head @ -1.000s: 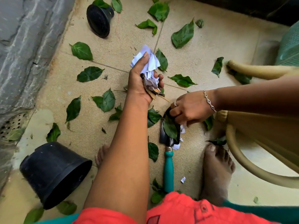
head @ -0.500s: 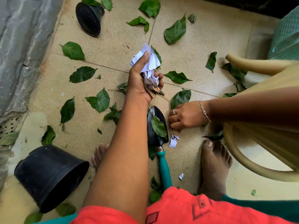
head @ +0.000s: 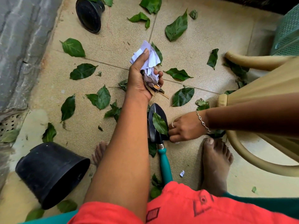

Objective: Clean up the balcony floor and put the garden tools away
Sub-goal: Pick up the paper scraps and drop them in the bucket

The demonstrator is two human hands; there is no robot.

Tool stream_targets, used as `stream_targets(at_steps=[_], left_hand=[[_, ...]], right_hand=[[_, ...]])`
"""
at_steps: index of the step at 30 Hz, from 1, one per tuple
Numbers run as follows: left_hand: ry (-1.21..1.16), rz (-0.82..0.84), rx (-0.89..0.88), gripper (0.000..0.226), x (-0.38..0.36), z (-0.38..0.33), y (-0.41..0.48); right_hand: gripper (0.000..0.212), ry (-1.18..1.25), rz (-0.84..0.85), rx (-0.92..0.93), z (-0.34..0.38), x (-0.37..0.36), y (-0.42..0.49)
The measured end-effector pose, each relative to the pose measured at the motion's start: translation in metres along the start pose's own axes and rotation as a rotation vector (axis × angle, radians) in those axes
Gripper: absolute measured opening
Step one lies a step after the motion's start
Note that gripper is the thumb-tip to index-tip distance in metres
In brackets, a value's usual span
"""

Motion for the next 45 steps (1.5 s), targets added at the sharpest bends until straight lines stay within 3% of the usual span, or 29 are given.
stream_targets(at_steps=[4, 6, 11, 14, 17, 20, 22, 25, 28, 30, 37, 42, 45], left_hand=[[0.012, -0.002, 0.009, 0.023, -0.003, 0.002, -0.002], [0.009, 0.012, 0.007, 0.023, -0.003, 0.003, -0.003], [-0.006, 0.033, 0.007, 0.025, 0.0, 0.006, -0.004], [-0.005, 0.034, 0.005, 0.024, 0.002, 0.008, -0.004], [0.003, 0.043, 0.013, 0.024, -0.002, 0.012, -0.003], [0.014, 0.062, 0.031, 0.024, -0.007, 0.016, -0.003], [0.02, 0.071, 0.039, 0.024, -0.01, 0.017, -0.003], [0.028, 0.081, 0.043, 0.025, -0.013, 0.019, -0.003], [0.032, 0.077, 0.055, 0.028, -0.015, 0.021, -0.004], [0.036, 0.077, 0.059, 0.027, -0.017, 0.021, -0.004], [0.039, 0.081, 0.065, 0.022, -0.023, 0.024, -0.004], [0.062, 0.089, 0.064, 0.023, -0.026, 0.024, -0.005], [0.07, 0.087, 0.063, 0.024, -0.027, 0.023, -0.006]], right_hand=[[0.016, 0.229, -0.054, -0.256, -0.012, 0.017, 0.001], [0.003, 0.416, -0.019, -0.435, -0.019, 0.026, 0.002], [0.03, 0.96, 0.128, -0.882, -0.036, 0.037, -0.008], [0.031, 1.15, 0.123, -0.943, -0.032, 0.037, -0.012], [0.018, 1.311, 0.072, -0.989, -0.025, 0.037, -0.007], [0.018, 1.351, 0.038, -1.039, -0.015, 0.038, -0.001], [0.035, 1.266, 0.099, -0.982, -0.001, 0.034, 0.002], [0.034, 0.821, 0.327, -0.675, 0.027, 0.018, 0.011], [0.032, 0.291, 0.243, -0.239, 0.063, -0.003, 0.018], [0.032, 0.139, 0.182, -0.143, 0.077, -0.016, 0.014], [0.008, 0.04, 0.062, -0.185, 0.067, -0.033, 0.005], [0.034, 0.147, -0.073, -0.296, 0.042, -0.012, -0.004], [0.031, 0.164, 0.018, -0.15, 0.059, -0.014, 0.0]])
Point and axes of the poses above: each hand's wrist, its own y-axis towards the middle knuckle, its own x-axis out of the back of the hand, z = x × y, the point moved 2 cm from there along y, towards the middle knuckle, and after that the axes turned 6 degrees about y, right-handed, at the moved point
